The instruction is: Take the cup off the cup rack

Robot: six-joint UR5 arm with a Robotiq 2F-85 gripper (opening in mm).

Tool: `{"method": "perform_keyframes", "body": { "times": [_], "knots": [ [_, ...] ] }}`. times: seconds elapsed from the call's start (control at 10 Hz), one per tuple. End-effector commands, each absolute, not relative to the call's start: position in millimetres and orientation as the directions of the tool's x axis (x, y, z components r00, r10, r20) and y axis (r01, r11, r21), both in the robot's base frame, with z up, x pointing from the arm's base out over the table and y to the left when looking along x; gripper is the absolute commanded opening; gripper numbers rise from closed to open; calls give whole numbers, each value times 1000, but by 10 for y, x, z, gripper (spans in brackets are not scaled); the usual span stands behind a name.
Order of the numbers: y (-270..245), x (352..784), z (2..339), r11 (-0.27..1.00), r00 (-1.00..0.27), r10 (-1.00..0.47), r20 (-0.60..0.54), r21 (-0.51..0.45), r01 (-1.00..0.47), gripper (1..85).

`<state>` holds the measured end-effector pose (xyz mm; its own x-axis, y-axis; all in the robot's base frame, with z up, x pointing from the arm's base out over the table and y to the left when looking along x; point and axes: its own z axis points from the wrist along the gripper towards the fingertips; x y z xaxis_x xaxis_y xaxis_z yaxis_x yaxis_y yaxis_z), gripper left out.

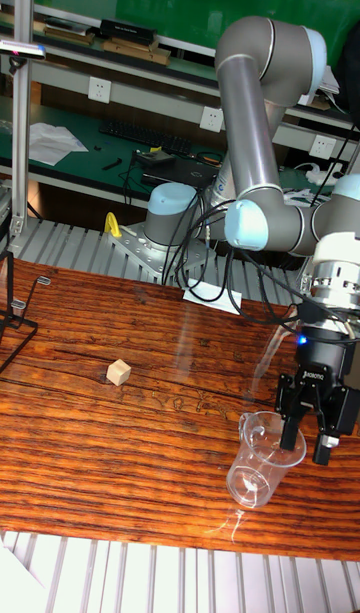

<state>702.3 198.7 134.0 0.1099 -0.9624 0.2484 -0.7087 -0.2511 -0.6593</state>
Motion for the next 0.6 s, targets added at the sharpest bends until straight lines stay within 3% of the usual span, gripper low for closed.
{"method": "perform_keyframes", "body": {
  "times": [0.0, 0.2, 0.3, 0.4, 0.5],
  "knots": [
    [1867, 6934, 1578, -294, 122, -946, 300, -637, -712, 643],
    [1757, 6772, 1985, -396, 161, -900, 405, -603, -692, 623],
    [1624, 6594, 2198, -391, 111, -872, 477, -542, -743, 573],
    [1609, 6322, 2224, -243, -8, -901, 434, -520, -819, 383],
    [1623, 5929, 2116, 3, -191, -921, 341, -483, -876, 10]
  ]
}}
